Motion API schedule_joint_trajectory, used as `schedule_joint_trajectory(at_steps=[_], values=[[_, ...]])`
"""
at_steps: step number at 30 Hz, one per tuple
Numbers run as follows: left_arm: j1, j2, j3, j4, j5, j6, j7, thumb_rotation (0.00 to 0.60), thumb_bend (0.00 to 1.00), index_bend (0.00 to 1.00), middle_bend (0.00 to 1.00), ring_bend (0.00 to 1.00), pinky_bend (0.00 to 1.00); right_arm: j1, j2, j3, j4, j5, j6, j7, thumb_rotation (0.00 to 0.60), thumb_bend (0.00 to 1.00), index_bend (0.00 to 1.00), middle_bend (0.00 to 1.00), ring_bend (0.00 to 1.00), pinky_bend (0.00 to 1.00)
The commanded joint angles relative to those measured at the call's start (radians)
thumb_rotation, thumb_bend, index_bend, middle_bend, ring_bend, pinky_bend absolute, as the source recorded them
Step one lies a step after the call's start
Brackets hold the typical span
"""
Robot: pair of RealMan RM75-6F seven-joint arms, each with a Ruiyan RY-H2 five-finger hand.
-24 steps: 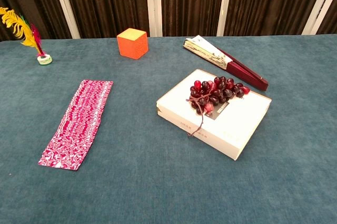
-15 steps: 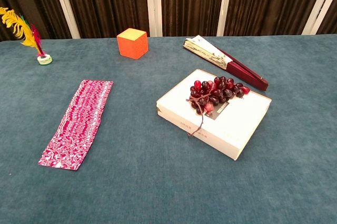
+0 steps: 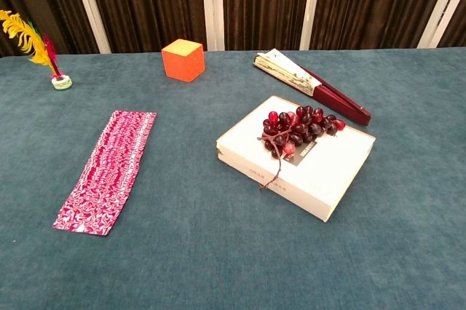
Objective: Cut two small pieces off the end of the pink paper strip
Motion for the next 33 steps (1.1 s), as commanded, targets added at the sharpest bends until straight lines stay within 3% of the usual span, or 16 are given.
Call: schedule_joint_trajectory(at_steps=[1, 7, 13, 19, 24, 29, 33], values=[[0.003, 0.003, 0.003, -0.001, 0.006, 0.005, -0.009, 0.600, 0.18, 0.15, 0.10, 0.00, 0.02, 0.003, -0.002, 0.001, 0.000, -0.001, -0.002, 0.000, 0.600, 0.32, 0.00, 0.01, 0.16, 0.13], [0.012, 0.011, 0.007, -0.001, 0.008, 0.014, -0.016, 0.600, 0.19, 0.15, 0.20, 0.03, 0.11, 0.009, -0.006, 0.003, 0.003, 0.002, -0.014, -0.001, 0.600, 0.32, 0.00, 0.01, 0.16, 0.13], [0.007, 0.019, 0.017, -0.011, 0.009, -0.010, -0.009, 0.600, 0.27, 0.15, 0.26, 0.07, 0.18, 0.014, -0.010, 0.004, 0.004, 0.001, -0.017, -0.001, 0.600, 0.32, 0.00, 0.01, 0.16, 0.13], [-0.005, 0.018, 0.031, -0.016, 0.033, -0.034, -0.004, 0.600, 0.32, 0.15, 0.37, 0.18, 0.28, 0.013, -0.011, 0.005, 0.004, 0.005, -0.018, -0.001, 0.600, 0.32, 0.00, 0.01, 0.17, 0.13], [-0.026, 0.006, 0.039, 0.001, 0.076, -0.053, -0.020, 0.600, 0.55, 0.17, 0.71, 0.55, 0.62, 0.011, -0.009, 0.007, 0.004, 0.010, -0.015, 0.006, 0.600, 0.32, 0.00, 0.01, 0.16, 0.13], [-0.067, -0.004, 0.060, 0.000, 0.075, -0.155, -0.033, 0.600, 0.75, 0.20, 0.85, 0.68, 0.70, 0.010, -0.007, 0.009, 0.004, 0.016, -0.015, 0.015, 0.600, 0.32, 0.00, 0.01, 0.17, 0.13], [-0.108, 0.000, 0.068, -0.029, 0.031, -0.260, 0.027, 0.600, 0.84, 0.22, 0.87, 0.70, 0.70, 0.009, -0.006, 0.010, 0.003, 0.017, -0.014, 0.018, 0.600, 0.32, 0.00, 0.01, 0.17, 0.13]])
